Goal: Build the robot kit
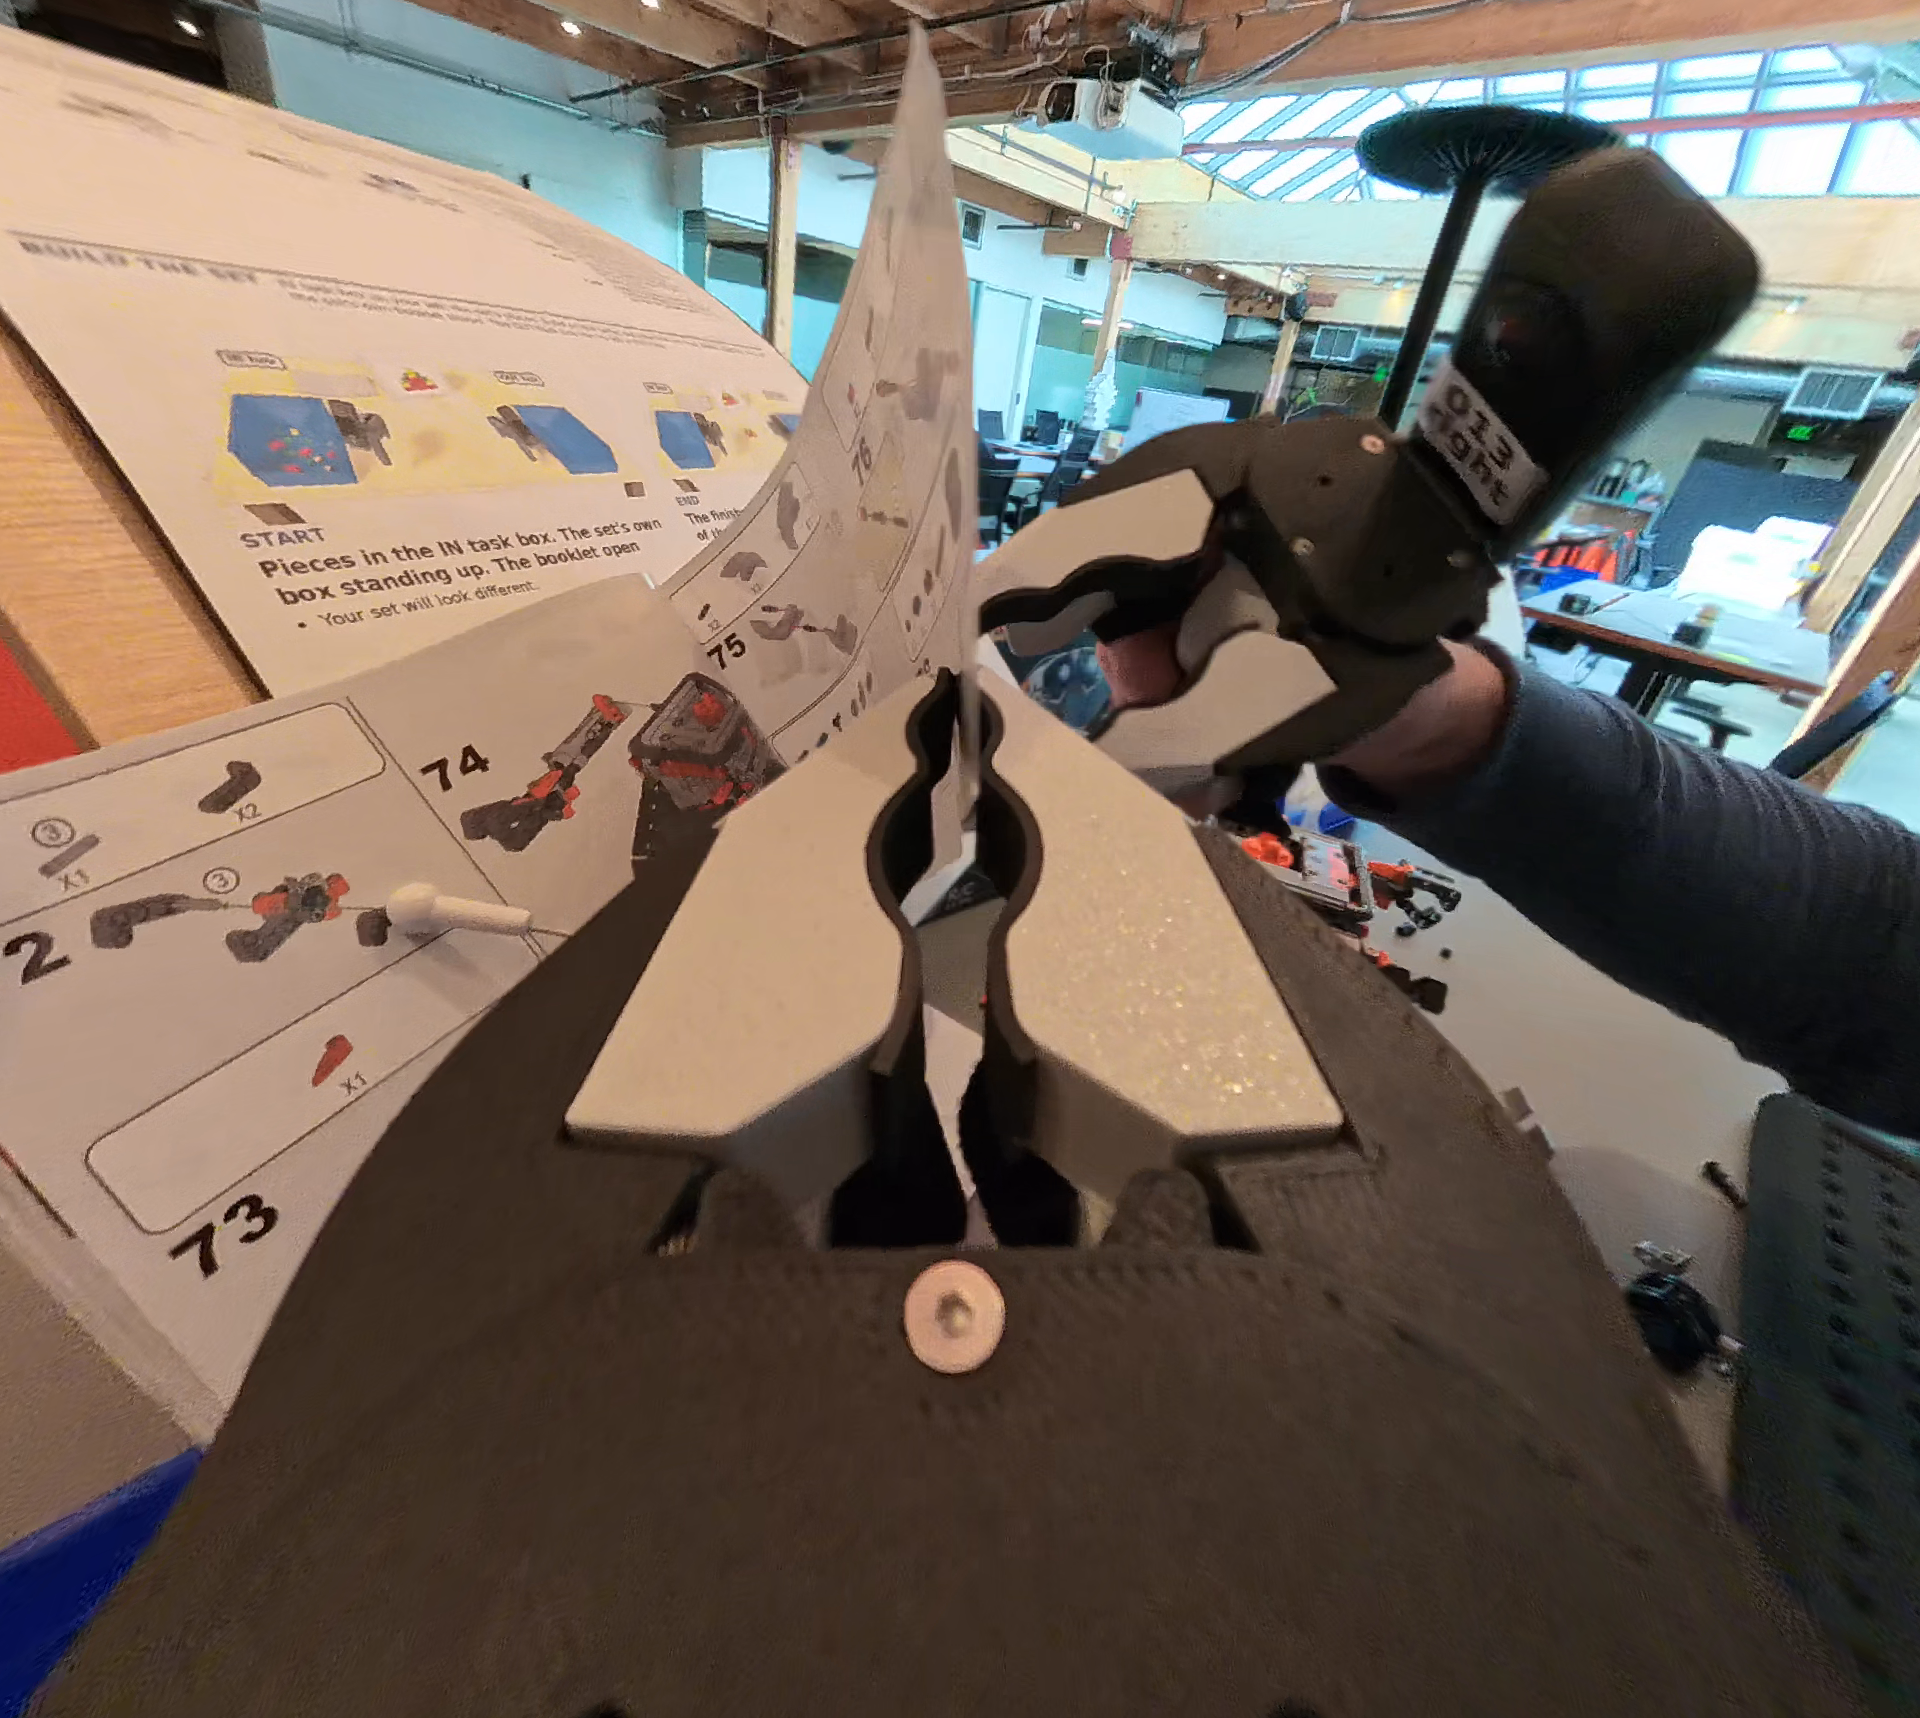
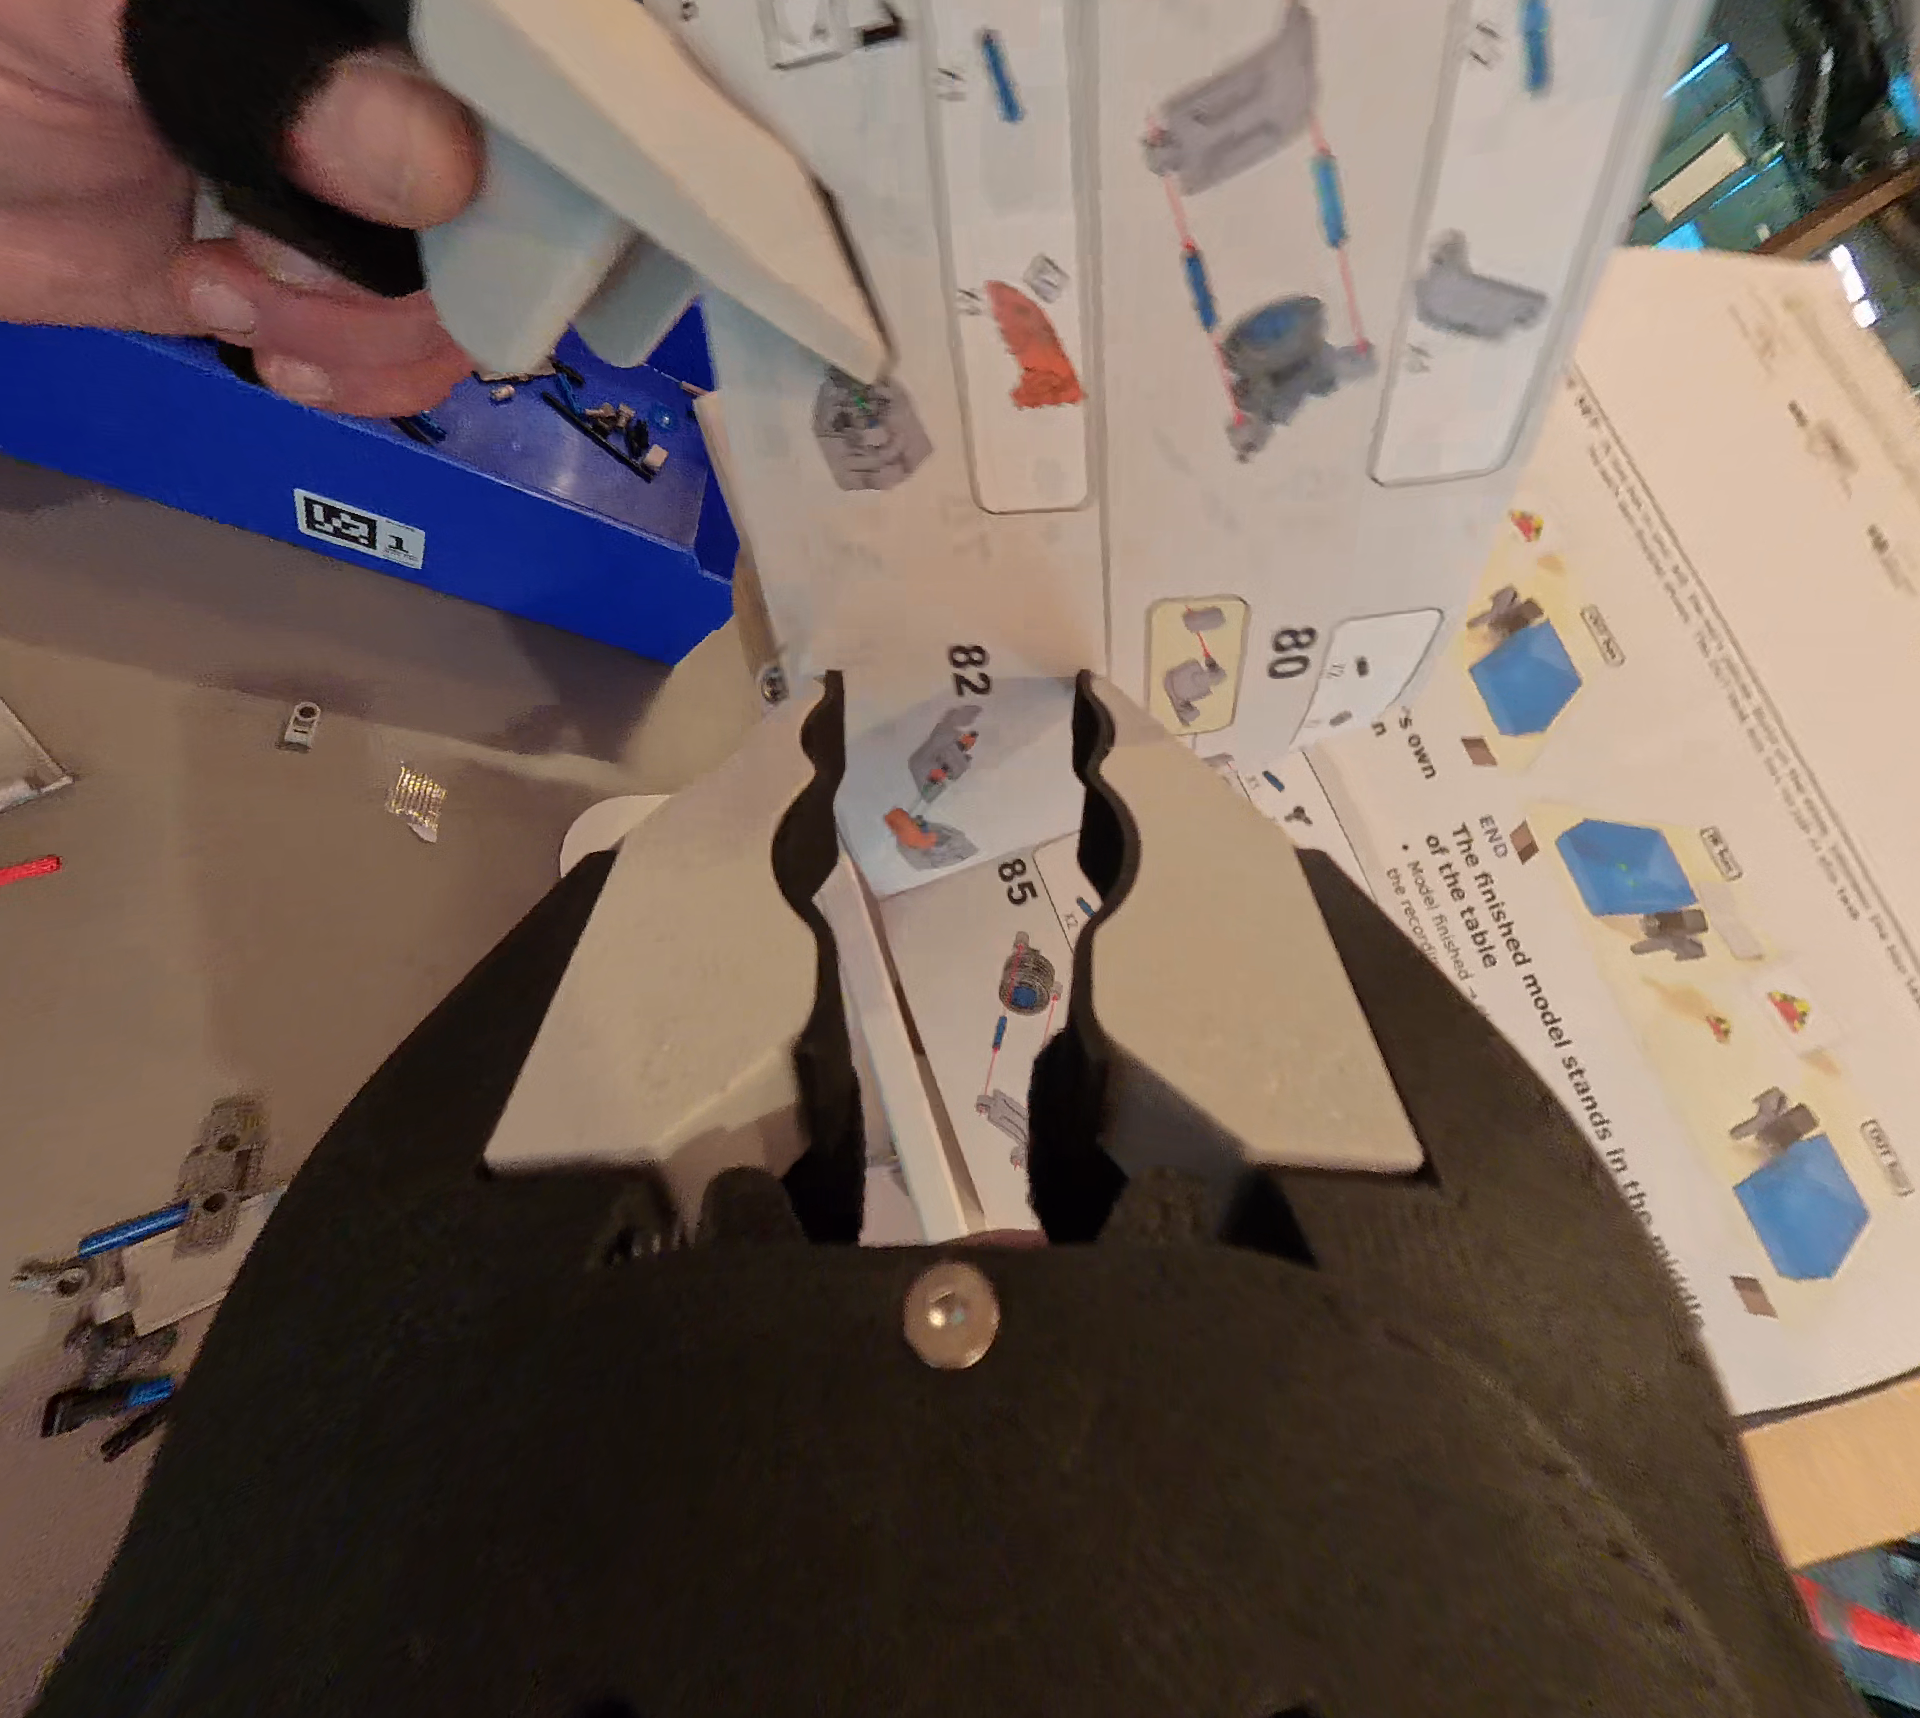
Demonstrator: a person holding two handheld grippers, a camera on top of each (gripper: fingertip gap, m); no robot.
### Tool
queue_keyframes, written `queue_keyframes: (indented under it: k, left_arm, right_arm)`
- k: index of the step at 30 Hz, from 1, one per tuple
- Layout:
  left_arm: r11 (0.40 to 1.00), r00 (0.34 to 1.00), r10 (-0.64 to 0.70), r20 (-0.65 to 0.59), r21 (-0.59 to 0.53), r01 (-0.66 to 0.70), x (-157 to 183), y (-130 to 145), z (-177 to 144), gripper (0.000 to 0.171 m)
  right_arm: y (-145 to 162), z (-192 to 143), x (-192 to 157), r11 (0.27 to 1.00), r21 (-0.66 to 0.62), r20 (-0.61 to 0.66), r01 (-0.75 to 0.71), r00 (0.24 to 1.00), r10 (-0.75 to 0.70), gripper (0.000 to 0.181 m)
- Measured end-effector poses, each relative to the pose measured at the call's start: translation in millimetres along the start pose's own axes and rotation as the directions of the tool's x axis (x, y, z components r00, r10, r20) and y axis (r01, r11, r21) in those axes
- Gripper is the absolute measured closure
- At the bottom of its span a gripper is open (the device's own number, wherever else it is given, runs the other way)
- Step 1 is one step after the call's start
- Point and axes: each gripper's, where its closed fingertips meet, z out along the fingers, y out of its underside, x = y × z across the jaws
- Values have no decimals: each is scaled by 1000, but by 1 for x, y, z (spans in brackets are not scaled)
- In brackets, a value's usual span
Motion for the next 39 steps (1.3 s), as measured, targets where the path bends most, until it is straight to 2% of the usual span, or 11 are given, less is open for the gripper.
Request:
queue_keyframes:
  k: [5, 7, 9, 11, 17, 21, 25, 28, 31, 37, 39]
  left_arm:
    - [998, 998, -55, -32, -18, 54, 0, -1, 0, 171]
    - [997, 993, -78, -92, -28, 75, 9, -2, 1, 171]
    - [997, 993, -65, -96, -54, 60, 9, -5, 1, 169]
    - [995, 994, -44, -101, -91, 35, 6, -8, -1, 169]
    - [974, 990, -31, -138, -225, -1, -9, -11, -15, 171]
    - [963, 992, -18, -123, -269, -16, -26, -8, -24, 171]
    - [959, 995, -66, -77, -282, 42, -52, 1, -30, 171]
    - [953, 995, -101, -24, -289, 90, -74, 14, -38, 171]
    - [952, 992, -123, -13, -284, 114, -84, 23, -41, 171]
    - [947, 986, -161, -35, -286, 144, -88, 29, -39, 171]
    - [948, 987, -155, -31, -285, 140, -91, 28, -39, 171]
  right_arm:
    - [-22, 1, -11, 990, 3, -172, 142, 975, -140, 127]
    - [-20, 6, -5, 989, -37, -246, 143, 958, -148, 119]
    - [-15, 13, -5, 991, -57, -245, 124, 960, -135, 122]
    - [-17, 15, -6, 993, -33, -224, 111, 968, -115, 128]
    - [-18, 22, -13, 999, -14, -85, -37, 996, 36, 127]
    - [-16, 26, -33, 995, -69, 28, -65, 997, 67, 155]
    - [-13, 43, -60, 990, -122, 105, -65, 991, 78, 158]
    - [-9, 64, -50, 987, -110, -24, -117, 993, 115, 148]
    - [1, 72, -41, 988, -124, -170, -89, 983, 68, 150]
    - [8, 82, -39, 984, -154, -208, -88, 976, 55, 160]
    - [9, 80, -34, 986, -150, -219, -73, 975, 39, 177]
